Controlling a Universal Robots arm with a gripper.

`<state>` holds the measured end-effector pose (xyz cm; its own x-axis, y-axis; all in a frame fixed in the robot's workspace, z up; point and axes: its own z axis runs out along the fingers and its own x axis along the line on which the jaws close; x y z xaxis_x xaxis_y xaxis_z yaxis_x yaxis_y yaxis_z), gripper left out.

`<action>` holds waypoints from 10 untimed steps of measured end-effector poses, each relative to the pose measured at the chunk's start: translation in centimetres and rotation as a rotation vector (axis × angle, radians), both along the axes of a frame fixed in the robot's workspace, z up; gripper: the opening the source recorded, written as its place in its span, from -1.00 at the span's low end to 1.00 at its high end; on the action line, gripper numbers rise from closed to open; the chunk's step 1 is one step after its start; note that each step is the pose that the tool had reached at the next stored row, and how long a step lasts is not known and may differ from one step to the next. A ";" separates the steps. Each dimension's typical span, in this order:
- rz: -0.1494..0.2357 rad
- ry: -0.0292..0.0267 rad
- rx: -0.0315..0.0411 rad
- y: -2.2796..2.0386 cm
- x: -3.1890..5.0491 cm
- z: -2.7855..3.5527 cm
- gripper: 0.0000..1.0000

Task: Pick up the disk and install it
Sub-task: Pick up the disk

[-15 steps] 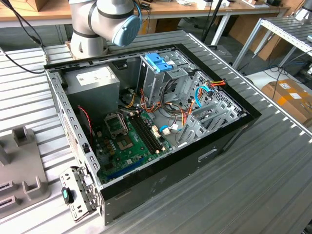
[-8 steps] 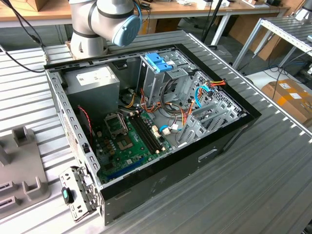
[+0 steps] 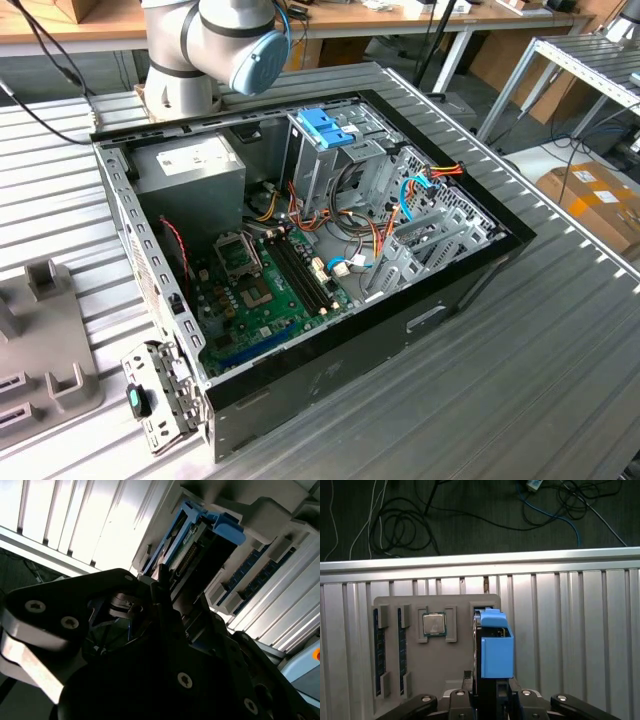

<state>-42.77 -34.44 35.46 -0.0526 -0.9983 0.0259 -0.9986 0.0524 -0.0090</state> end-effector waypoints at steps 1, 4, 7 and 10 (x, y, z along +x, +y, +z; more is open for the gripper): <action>0.000 0.0000 -0.0001 0.00 0.00 0.13 -0.30; 0.000 0.0000 -0.0003 0.00 0.00 0.46 -0.30; 0.000 0.0001 -0.0009 0.00 0.00 0.99 -0.30; 0.000 0.0000 -0.0013 0.00 0.00 1.49 -0.30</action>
